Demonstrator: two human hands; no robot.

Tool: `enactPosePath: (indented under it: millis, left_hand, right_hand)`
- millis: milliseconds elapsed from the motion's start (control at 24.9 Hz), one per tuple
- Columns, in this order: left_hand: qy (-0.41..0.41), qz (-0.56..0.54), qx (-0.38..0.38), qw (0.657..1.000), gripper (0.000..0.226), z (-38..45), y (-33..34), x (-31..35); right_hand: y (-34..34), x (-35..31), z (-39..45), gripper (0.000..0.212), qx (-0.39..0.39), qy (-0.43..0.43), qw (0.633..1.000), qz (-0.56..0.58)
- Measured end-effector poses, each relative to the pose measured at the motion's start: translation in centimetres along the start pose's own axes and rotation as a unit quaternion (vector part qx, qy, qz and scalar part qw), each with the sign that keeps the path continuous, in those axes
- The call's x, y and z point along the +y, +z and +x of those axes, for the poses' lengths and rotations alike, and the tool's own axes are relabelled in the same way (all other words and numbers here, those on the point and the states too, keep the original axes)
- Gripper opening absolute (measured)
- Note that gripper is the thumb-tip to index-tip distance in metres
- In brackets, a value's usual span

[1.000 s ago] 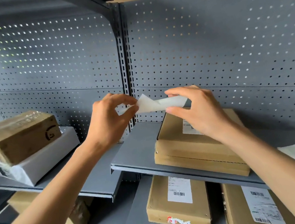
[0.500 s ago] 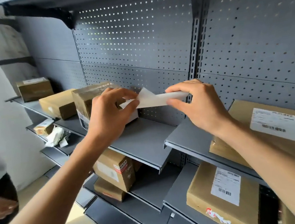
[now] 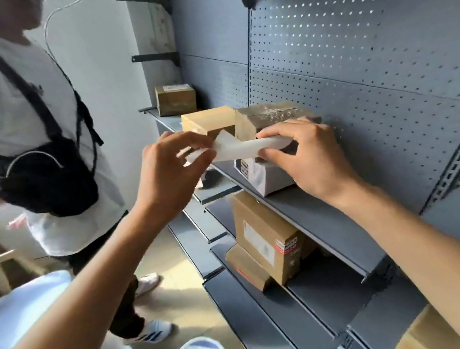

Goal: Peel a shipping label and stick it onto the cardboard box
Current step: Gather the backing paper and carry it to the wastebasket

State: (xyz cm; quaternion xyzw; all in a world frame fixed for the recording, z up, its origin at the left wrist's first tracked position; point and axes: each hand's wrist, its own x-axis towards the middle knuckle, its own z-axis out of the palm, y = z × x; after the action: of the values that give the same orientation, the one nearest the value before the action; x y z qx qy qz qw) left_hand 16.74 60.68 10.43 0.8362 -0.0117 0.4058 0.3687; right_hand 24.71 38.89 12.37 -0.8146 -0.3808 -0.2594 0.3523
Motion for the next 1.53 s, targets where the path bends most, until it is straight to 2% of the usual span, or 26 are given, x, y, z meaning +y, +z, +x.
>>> enactPosePath:
  millis: [482,723,1044,1245,1526]
  left_hand:
    - [-0.042,0.114,0.043,0.992,0.01,0.0,-6.8,-12.0]
    - [-0.144,0.145,0.063,0.977,0.01,-2.4,-6.0,-18.3]
    - [-0.326,0.121,0.05,0.936,0.015,-12.9,0.2,-29.8]
    - [-0.388,0.075,0.039,0.918,0.024,-20.7,4.6,-35.0]
    - [-0.47,0.058,0.012,0.881,0.014,-32.0,9.6,-41.8]
  right_hand:
    - [16.4,-1.6,6.5,0.025,-0.08,-0.045,0.994,0.061]
    - [24.5,0.0,6.1,0.028,-0.154,-0.008,0.978,0.139]
    - [38.2,5.4,-2.9,0.026,-0.264,0.099,0.942,0.184]
    - [43.8,9.1,-10.1,0.024,-0.312,0.127,0.926,0.168]
    - [51.6,13.4,-20.8,0.023,-0.377,0.165,0.901,0.141]
